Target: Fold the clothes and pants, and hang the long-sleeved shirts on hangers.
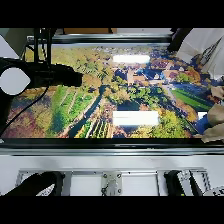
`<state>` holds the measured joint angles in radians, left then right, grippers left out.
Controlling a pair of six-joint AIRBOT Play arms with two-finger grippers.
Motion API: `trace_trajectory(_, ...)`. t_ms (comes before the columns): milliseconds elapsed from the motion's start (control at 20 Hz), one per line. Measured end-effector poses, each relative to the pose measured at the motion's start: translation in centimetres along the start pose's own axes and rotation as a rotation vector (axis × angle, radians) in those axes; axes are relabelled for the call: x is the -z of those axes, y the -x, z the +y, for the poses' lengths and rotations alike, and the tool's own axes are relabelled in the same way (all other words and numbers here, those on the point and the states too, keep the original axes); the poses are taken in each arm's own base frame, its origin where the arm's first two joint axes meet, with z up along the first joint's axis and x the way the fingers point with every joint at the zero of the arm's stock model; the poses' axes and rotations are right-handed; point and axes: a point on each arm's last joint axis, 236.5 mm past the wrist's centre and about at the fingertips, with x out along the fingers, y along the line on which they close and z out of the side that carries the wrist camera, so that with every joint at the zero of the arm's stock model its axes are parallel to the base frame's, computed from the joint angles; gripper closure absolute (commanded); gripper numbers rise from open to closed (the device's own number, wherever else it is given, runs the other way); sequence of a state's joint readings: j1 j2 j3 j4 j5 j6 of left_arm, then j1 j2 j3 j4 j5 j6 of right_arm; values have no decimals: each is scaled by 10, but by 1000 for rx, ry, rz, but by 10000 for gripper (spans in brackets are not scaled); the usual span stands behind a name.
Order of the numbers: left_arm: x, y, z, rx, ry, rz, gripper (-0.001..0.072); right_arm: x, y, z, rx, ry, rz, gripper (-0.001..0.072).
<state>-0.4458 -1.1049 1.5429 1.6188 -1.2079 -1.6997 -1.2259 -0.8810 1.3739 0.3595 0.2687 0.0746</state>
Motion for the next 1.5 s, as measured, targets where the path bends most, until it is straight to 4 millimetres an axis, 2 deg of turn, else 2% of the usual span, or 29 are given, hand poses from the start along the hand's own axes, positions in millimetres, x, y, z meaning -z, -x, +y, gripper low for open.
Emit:
trace_trajectory(250,0,0,0,0,9,0,688,-23,-5,25,-88,13,-42,689)
trace_trajectory(650,1,0,0,-1,19,4,687,-87,-5,47,-105,102,-171,689)
trace_trajectory(900,9,0,1,-6,19,38,688,-128,-19,41,-51,171,-263,689)
trace_trajectory(1050,18,1,2,-11,19,75,688,-143,-32,27,0,185,-305,689)
trace_trajectory(1200,24,1,3,-15,29,103,688,-146,-43,11,43,198,-320,688)
trace_trajectory(1350,28,2,4,-19,43,120,688,-141,-50,-9,85,210,-315,688)
trace_trajectory(1500,30,2,4,-20,50,126,688,-136,-54,-19,101,215,-307,689)
